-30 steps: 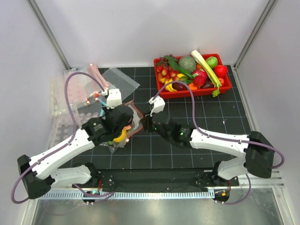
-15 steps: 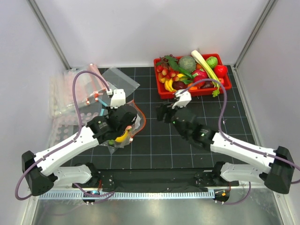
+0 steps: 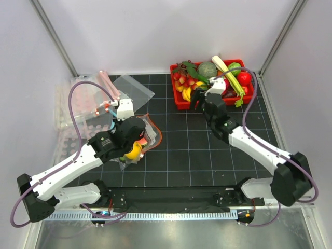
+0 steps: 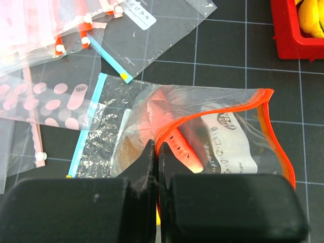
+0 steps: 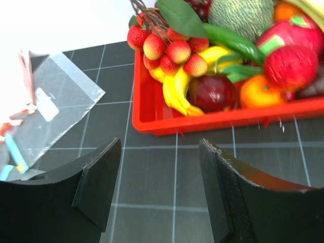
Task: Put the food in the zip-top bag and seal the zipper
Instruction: Pick up the fake fruit from the bin, then place the fake fruit in the zipper food storage bag.
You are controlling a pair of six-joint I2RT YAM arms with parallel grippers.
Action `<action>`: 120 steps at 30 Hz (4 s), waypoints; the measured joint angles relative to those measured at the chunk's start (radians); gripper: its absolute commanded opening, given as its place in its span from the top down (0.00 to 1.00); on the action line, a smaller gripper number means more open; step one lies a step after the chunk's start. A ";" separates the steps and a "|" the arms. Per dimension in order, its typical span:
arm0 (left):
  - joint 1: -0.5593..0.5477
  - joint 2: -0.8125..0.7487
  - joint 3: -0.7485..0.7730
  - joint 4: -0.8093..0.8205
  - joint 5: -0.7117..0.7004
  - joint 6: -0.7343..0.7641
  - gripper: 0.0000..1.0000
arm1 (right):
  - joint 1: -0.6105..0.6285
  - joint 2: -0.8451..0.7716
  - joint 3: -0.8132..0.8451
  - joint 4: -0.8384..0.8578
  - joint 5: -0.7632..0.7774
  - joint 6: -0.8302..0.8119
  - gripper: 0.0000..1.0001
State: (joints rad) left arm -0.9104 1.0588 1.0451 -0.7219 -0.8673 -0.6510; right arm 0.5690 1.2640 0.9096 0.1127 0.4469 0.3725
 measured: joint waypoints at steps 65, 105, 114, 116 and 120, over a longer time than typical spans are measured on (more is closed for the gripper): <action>0.000 0.034 -0.010 0.022 0.073 -0.002 1.00 | -0.125 0.708 0.811 0.073 -0.004 -0.498 0.99; 0.000 0.151 0.176 0.029 0.267 0.004 1.00 | 0.236 -0.548 -0.132 0.031 -0.165 -0.157 0.99; 0.000 0.287 0.278 0.037 0.347 0.001 1.00 | 0.236 -0.616 -0.176 0.110 -0.304 -0.166 0.99; 0.000 0.307 0.287 0.043 0.361 0.000 1.00 | 0.236 -0.634 -0.185 0.141 -0.325 -0.165 0.99; 0.000 0.324 0.288 0.060 0.394 -0.006 1.00 | 0.236 -0.655 -0.232 0.234 -0.365 -0.149 0.99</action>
State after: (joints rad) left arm -0.9104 1.3827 1.3331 -0.6617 -0.4732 -0.6575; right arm 0.8051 0.6086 0.6773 0.3470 0.0822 0.2234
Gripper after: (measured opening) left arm 0.014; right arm 0.097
